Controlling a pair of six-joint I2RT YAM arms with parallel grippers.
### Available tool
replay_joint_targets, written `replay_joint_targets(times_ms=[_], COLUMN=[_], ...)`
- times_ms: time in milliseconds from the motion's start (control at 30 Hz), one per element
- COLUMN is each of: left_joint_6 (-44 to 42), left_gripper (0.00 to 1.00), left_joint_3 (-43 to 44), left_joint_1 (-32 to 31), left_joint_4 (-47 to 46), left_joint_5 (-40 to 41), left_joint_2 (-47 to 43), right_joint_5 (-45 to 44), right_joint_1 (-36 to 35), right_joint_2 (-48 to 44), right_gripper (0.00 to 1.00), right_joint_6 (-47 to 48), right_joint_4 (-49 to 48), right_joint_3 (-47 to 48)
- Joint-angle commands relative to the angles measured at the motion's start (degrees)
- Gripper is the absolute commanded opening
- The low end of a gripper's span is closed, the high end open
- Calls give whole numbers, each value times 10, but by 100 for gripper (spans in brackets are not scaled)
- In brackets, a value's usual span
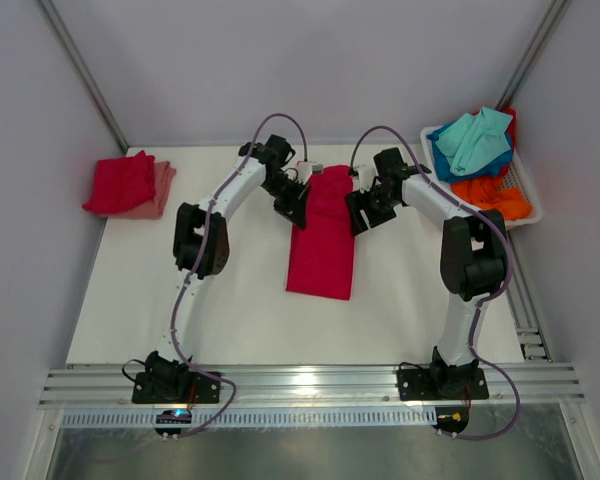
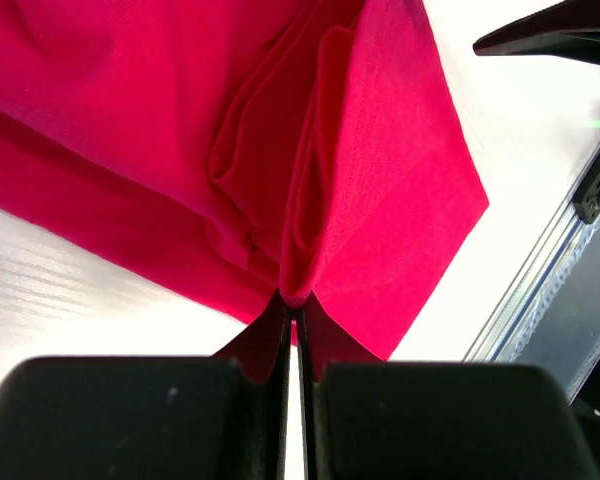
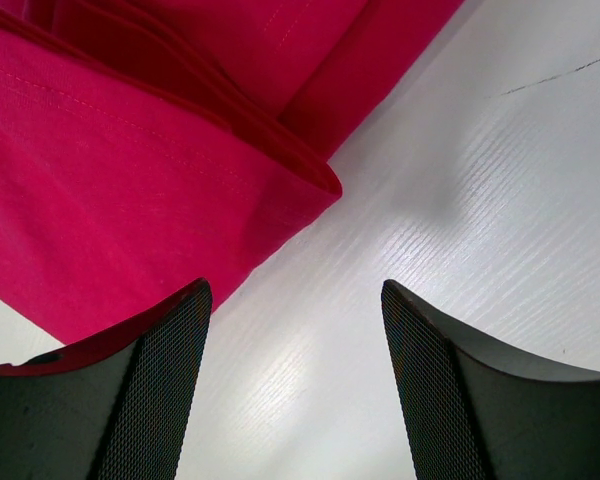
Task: Fold and stack the t-shirts
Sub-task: Fold the folded rectangular tshirt in 1/3 of the way
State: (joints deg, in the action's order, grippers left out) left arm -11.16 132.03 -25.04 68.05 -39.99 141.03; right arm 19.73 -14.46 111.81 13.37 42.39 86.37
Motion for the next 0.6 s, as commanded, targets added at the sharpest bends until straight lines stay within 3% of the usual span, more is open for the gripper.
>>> replay_joint_targets(times_ms=[0,567], left_joint_6=[-3,0], left_gripper=[0,0], left_joint_3=[0,-5], left_joint_1=[1,32], left_joint_4=[-3,-10], left_joint_5=[3,9], left_joint_2=[-39,-67], right_joint_5=[10,15], right_joint_1=[-3,-4], right_joint_2=[3,2], right_gripper=[73,73], right_joint_6=[-2,-11], right_joint_4=[-14,-15], right_joint_3=[13,7])
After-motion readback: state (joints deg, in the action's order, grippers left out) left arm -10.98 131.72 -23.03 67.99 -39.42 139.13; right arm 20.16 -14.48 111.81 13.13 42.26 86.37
